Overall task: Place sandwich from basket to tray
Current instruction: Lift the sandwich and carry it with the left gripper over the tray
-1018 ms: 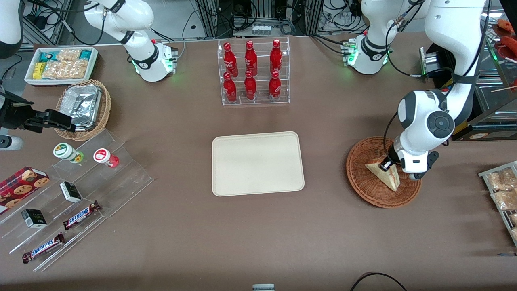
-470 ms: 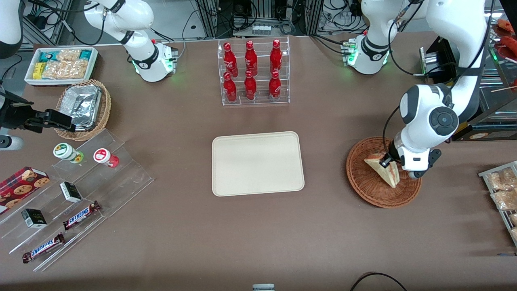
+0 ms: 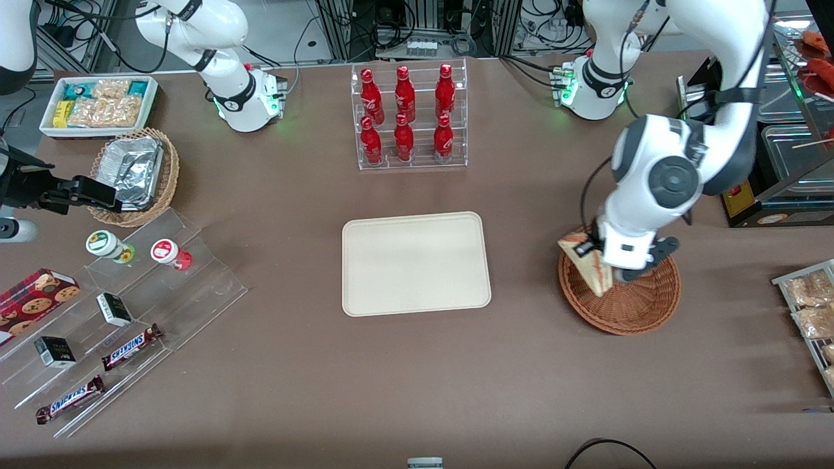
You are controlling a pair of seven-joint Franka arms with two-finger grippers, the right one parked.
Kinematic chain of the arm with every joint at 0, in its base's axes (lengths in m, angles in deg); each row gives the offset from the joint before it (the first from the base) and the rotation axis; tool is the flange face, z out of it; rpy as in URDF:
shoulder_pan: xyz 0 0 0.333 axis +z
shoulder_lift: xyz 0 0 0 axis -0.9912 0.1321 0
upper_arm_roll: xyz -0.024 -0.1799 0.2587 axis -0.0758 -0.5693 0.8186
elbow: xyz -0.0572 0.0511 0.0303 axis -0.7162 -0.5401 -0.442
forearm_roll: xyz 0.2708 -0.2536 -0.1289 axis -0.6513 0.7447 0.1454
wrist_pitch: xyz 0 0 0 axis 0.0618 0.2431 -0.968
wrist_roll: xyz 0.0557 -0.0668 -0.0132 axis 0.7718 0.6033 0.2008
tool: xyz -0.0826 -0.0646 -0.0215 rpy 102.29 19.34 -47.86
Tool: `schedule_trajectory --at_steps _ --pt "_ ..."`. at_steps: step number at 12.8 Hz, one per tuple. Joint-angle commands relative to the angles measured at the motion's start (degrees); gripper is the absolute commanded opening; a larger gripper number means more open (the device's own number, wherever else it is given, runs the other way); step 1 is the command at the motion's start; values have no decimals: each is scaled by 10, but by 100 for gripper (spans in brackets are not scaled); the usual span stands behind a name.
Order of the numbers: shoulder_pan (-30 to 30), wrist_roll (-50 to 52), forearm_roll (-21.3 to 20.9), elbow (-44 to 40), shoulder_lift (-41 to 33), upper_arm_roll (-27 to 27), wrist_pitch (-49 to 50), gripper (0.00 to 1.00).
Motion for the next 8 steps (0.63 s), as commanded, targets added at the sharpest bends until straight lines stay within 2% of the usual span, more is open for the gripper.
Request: schedule_trajectory --at_steps 1,4,8 --pt "-50 -1 -14 -16 11 6 14 0" --pt "-123 0 -45 -53 51 4 21 0" --pt "-181 6 -44 -194 142 4 104 0"
